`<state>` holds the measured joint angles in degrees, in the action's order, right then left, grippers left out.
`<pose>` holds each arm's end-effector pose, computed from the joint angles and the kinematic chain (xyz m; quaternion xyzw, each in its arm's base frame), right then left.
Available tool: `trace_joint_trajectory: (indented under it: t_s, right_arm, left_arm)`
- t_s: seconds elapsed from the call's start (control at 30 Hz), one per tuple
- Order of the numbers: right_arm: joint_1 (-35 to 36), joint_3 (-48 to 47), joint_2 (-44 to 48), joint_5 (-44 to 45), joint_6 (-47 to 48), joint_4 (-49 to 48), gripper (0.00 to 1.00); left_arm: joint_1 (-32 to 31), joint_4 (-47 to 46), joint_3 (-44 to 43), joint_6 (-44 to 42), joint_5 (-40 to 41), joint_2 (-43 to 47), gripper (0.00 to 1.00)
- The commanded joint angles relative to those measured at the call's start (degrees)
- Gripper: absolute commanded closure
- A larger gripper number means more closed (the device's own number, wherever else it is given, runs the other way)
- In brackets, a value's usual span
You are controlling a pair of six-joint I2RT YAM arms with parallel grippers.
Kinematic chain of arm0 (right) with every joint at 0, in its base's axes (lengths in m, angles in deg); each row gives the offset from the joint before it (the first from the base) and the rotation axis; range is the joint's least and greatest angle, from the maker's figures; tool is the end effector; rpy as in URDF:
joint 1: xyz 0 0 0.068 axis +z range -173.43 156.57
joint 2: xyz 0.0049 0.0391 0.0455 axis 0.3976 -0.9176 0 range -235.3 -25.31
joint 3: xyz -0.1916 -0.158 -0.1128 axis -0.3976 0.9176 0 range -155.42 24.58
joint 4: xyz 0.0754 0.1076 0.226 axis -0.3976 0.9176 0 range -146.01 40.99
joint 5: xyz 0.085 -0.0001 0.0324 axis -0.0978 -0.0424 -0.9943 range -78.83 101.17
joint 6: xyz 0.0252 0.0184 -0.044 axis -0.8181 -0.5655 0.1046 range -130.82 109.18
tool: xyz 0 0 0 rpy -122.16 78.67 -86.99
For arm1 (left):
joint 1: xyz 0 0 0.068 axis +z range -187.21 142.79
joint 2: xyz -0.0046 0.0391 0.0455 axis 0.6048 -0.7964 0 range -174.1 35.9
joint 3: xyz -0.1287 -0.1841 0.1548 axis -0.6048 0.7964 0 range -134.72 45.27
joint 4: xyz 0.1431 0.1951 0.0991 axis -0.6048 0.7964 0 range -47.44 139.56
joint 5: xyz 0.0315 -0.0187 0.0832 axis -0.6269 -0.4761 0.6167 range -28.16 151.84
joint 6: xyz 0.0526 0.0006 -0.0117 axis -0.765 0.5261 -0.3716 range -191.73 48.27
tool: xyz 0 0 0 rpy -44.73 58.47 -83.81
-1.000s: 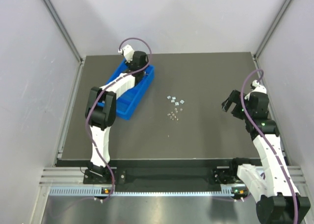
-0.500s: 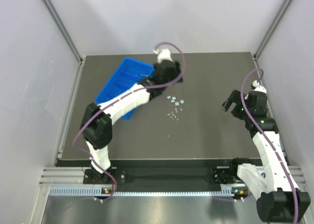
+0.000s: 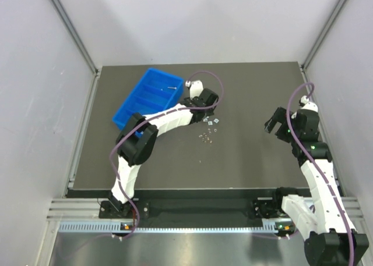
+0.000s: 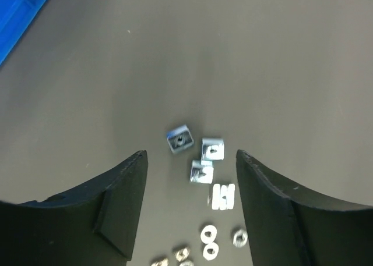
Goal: Sort the screws and nuts into containers
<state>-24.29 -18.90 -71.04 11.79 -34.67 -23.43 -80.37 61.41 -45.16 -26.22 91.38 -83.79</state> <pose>0.1730 -0.0030 0.2902 0.1921 0.8652 0.0876 0.4548 0.3504 -0.3044 0.1973 -0.1096 0.9010 -0.0712 0.4136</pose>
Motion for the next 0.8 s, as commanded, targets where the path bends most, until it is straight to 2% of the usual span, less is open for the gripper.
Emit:
trace_joint_trajectory:
  t_s: [0.0,0.23,0.77]
  right_arm:
    - [0.4,0.6,0.6,0.8,1.2,-0.9,0.01]
    - [0.4,0.5,0.2,0.5,1.3,-1.3,0.0]
    - [0.5,0.6,-0.8,0.2,0.7,-1.6,0.0]
  left_arm:
    - [-0.4,2.1,-5.2,3.7,6.2,-3.2,0.34]
    - [-0.4,5.3,-9.6,4.3,9.7,-8.3,0.38]
    - [-0.5,6.0,-8.2,4.7,7.9,-10.8,0.43]
